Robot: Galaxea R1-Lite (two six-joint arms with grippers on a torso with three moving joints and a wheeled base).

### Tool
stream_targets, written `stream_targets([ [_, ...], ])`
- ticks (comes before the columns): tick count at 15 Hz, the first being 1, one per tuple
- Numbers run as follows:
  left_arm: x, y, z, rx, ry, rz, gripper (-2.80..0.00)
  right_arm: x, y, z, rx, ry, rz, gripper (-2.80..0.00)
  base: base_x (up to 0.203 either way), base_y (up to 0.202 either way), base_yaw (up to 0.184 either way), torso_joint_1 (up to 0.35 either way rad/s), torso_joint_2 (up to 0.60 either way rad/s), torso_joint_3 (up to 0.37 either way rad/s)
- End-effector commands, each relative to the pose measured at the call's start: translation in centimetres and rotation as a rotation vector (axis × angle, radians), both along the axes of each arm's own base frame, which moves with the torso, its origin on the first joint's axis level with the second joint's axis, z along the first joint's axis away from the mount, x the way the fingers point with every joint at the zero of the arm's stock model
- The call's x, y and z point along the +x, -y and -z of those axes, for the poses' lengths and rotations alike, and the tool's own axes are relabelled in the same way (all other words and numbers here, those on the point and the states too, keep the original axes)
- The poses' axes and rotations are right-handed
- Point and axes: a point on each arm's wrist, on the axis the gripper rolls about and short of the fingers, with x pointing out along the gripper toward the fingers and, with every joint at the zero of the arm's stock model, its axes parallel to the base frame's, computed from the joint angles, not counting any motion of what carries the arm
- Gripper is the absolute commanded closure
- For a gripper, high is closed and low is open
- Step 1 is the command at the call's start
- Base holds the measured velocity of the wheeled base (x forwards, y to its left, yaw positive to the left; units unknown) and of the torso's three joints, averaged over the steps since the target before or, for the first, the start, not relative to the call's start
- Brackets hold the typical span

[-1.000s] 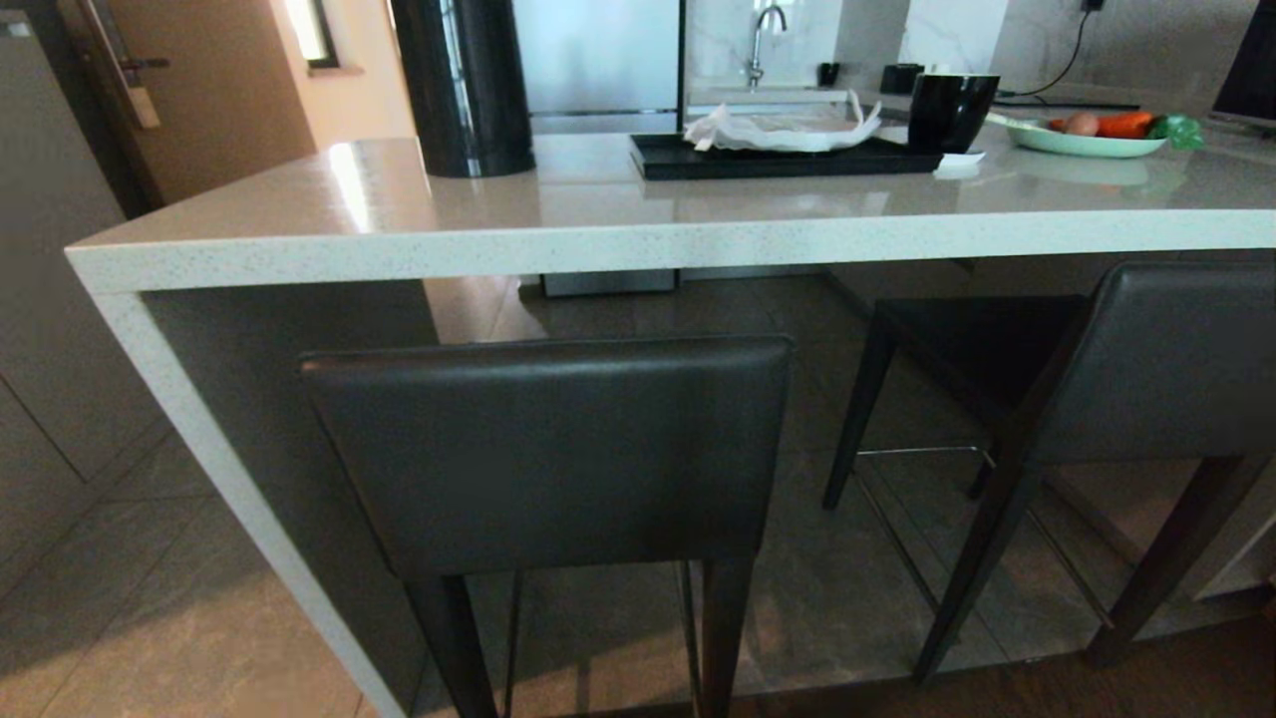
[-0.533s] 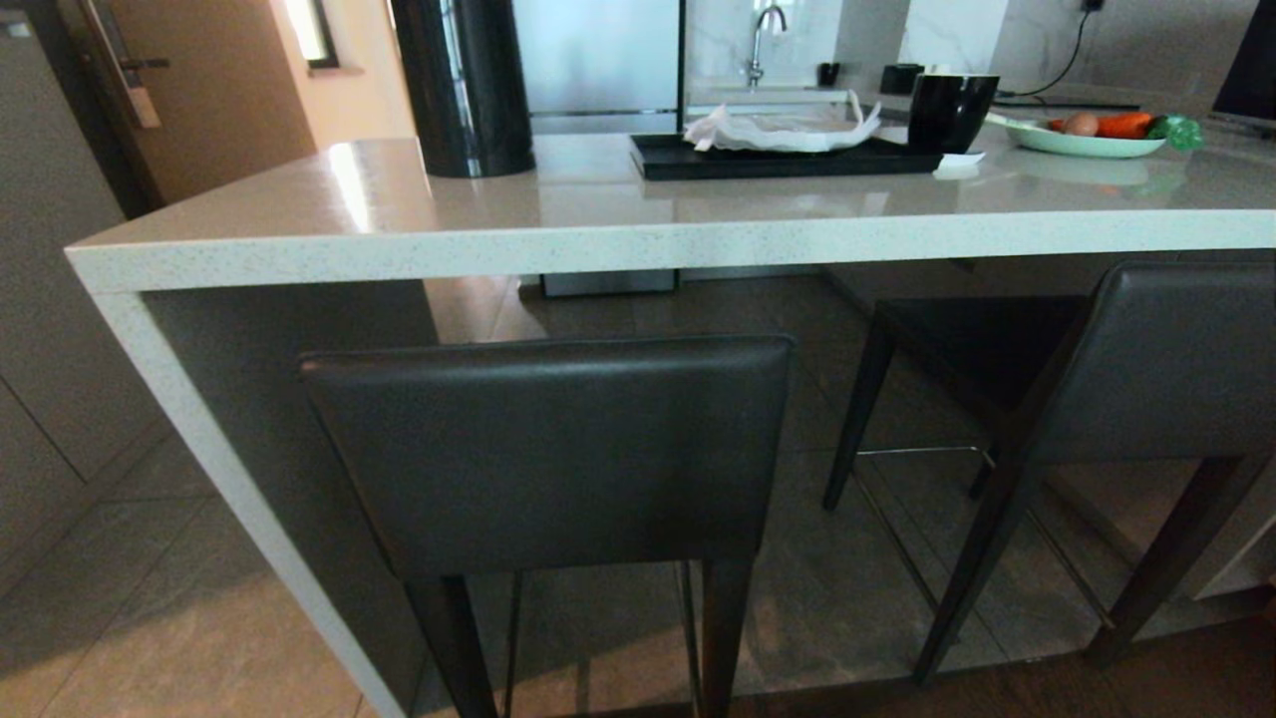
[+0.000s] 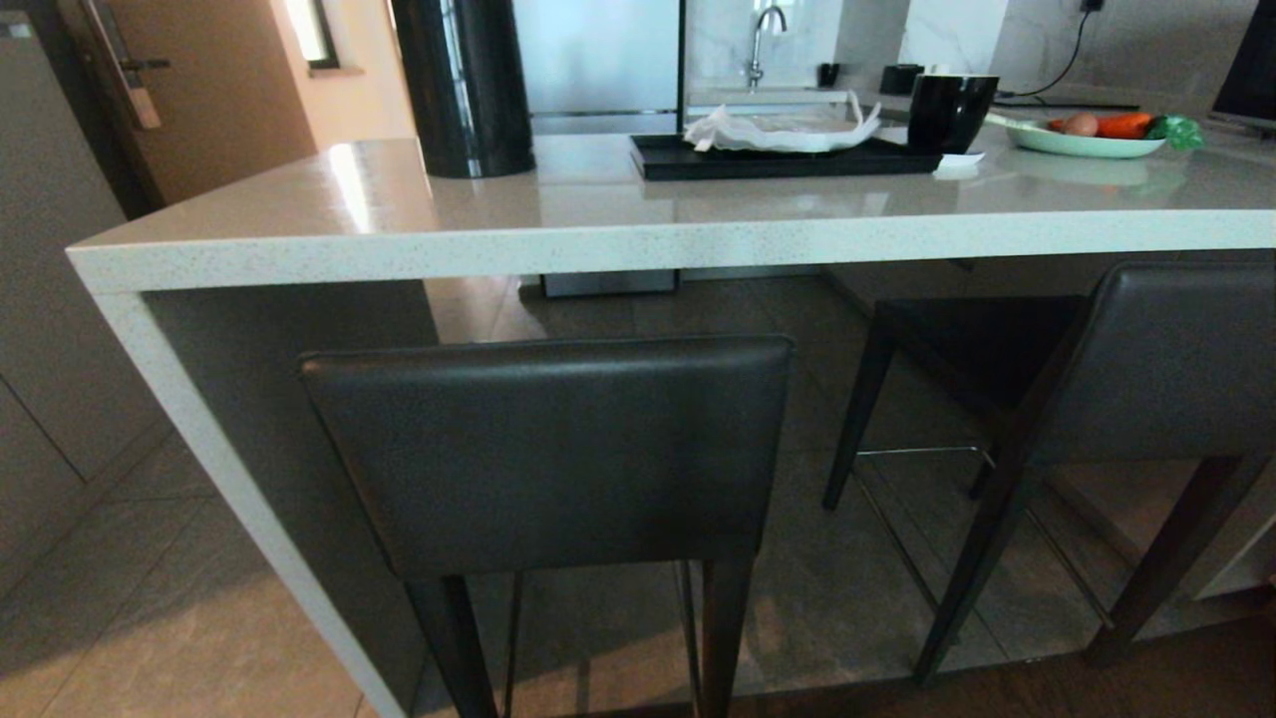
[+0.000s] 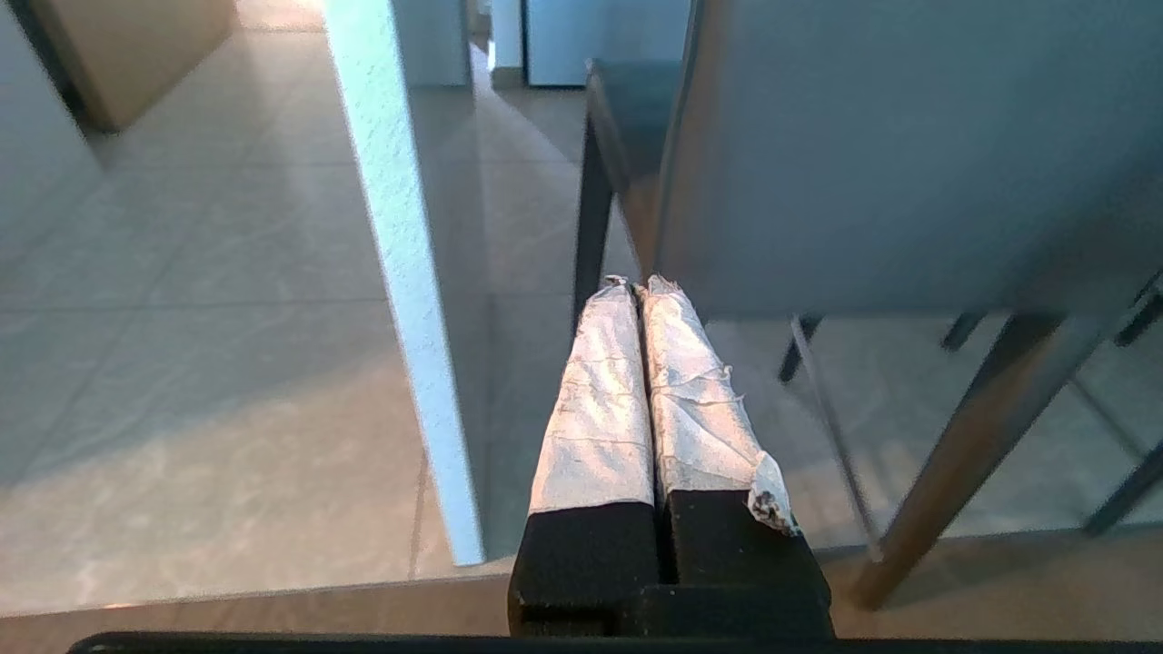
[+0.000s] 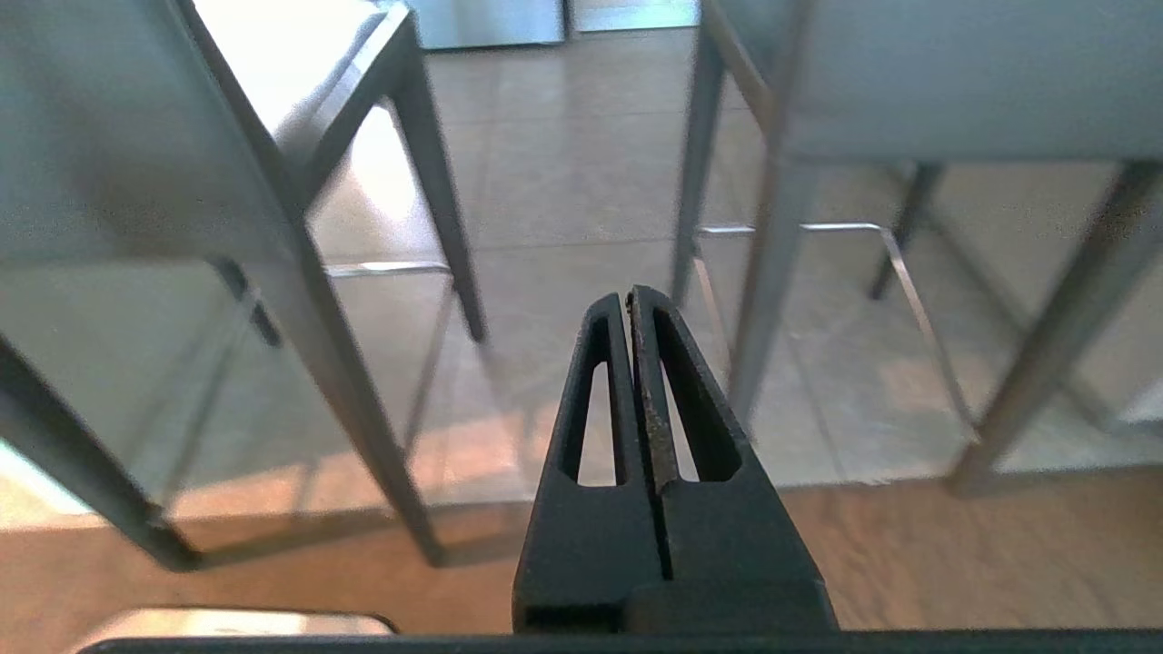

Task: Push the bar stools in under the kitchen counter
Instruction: Pull the gray chair out from under the dining table

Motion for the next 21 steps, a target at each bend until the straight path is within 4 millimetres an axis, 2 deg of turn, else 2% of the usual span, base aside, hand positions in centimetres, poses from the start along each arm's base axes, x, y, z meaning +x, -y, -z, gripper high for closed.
stream_targets([
  [1, 3.2, 0.0, -1.7, -0.008, -0.095, 0.006, 0.00, 2.8, 0.0, -1.9, 0.016, -0.102, -0.018, 0.00, 0.000, 0.000, 0.000, 0.000, 0.00, 0.000],
  [5, 8.2, 0.2, -2.8, -0.030, -0.142, 0.013, 0.00, 8.1, -0.1, -4.3, 0.032, -0.127, -0.034, 0.00, 0.000, 0.000, 0.000, 0.000, 0.00, 0.000],
  [7, 10.1, 0.2, -2.9, -0.037, -0.165, 0.019, 0.00, 10.1, -0.3, -5.3, 0.045, -0.077, -0.075, 0.00, 0.000, 0.000, 0.000, 0.000, 0.00, 0.000],
  [10, 10.4, 0.7, -2.9, -0.039, -0.155, 0.103, 0.00, 10.3, -0.8, -5.1, 0.052, -0.079, -0.129, 0.00, 0.000, 0.000, 0.000, 0.000, 0.00, 0.000],
  [21, 10.0, 0.8, -2.7, -0.076, -0.155, 0.135, 0.00, 9.9, -0.8, -3.9, 0.047, -0.115, -0.136, 0.00, 0.000, 0.000, 0.000, 0.000, 0.00, 0.000],
])
